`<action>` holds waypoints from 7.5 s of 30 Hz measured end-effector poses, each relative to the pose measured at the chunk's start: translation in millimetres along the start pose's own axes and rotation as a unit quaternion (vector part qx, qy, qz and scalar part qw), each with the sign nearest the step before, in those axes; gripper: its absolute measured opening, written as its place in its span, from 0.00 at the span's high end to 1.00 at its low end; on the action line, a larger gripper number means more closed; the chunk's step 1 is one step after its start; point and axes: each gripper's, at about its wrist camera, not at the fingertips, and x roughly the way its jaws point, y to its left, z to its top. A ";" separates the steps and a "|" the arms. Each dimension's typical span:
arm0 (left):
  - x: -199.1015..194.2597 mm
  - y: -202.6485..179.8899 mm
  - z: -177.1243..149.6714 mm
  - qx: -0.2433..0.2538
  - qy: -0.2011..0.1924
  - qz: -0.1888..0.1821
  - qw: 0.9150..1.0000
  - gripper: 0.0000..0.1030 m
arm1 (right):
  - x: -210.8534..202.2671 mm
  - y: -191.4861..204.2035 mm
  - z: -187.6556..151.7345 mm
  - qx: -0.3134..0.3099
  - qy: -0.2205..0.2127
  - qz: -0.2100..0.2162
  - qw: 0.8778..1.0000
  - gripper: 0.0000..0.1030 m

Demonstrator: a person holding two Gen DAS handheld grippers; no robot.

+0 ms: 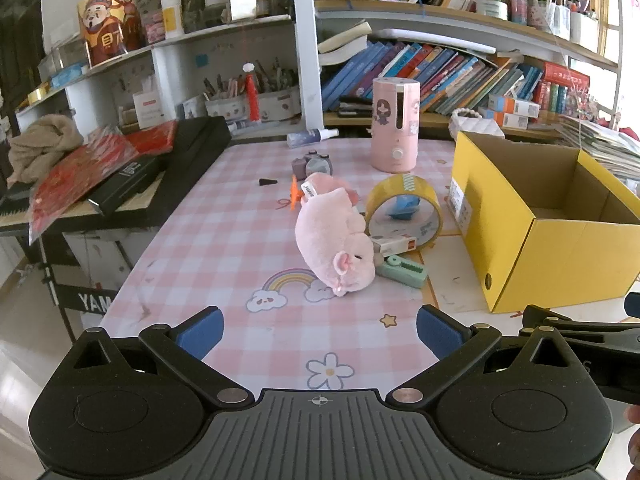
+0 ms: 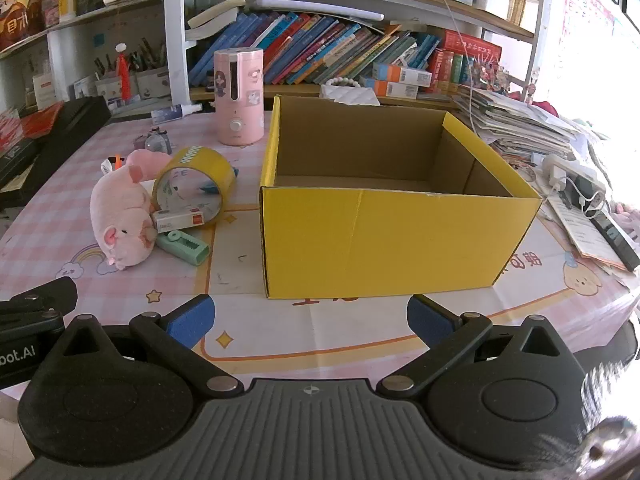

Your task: Organize objects

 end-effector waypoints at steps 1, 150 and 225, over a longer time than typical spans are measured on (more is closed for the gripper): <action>0.1 0.3 -0.1 0.000 0.000 0.000 1.000 0.00 | 0.0 -0.2 -0.1 0.000 0.000 0.000 1.000 0.00; -3.1 54.7 0.6 0.011 0.012 -0.173 0.985 0.42 | -37.2 -4.0 -5.8 0.101 -0.001 0.096 0.990 0.93; 112.1 -177.8 95.5 0.109 -0.030 -0.196 0.974 0.40 | 140.9 -162.2 111.0 -0.151 0.018 0.019 0.988 0.92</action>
